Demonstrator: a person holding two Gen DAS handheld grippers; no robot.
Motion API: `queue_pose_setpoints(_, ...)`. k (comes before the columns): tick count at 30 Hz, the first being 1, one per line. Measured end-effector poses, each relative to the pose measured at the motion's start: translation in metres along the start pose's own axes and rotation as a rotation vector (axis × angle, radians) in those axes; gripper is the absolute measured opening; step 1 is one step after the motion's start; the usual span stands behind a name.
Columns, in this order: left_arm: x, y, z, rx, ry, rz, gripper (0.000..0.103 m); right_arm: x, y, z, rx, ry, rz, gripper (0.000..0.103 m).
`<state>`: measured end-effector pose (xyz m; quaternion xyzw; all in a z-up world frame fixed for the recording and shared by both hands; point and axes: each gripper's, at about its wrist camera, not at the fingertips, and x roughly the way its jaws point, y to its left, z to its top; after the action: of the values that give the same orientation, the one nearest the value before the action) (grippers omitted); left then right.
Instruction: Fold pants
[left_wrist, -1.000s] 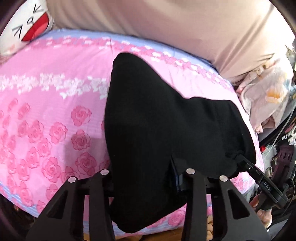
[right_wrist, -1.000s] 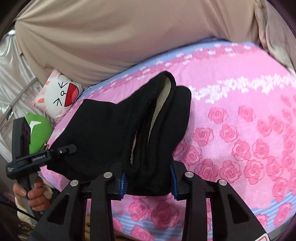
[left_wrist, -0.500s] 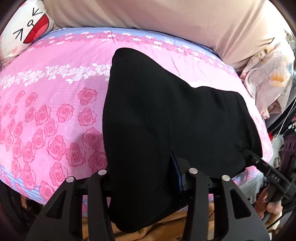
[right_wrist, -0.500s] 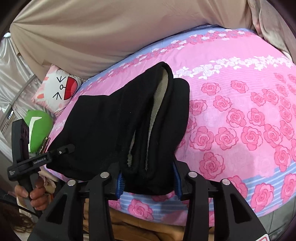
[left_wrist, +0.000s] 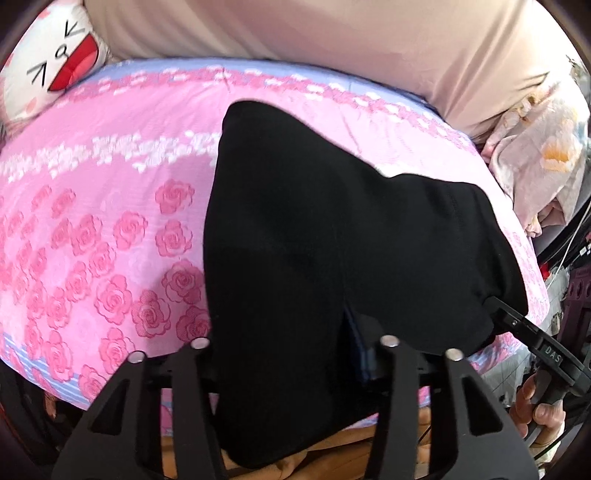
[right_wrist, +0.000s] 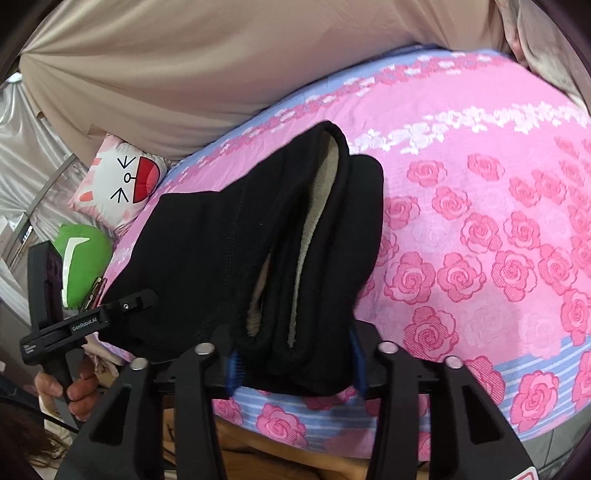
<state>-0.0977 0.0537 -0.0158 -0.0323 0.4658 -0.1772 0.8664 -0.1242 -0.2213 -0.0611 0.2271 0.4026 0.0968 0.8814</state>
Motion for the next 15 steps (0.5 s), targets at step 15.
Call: queue_pose_setpoints(15, -0.107, -0.037, 0.019, 0.137, -0.247, -0.05, 0.036, -0.083, 0.063, 0.02, -0.177, -0.205, 0.064, 0.035)
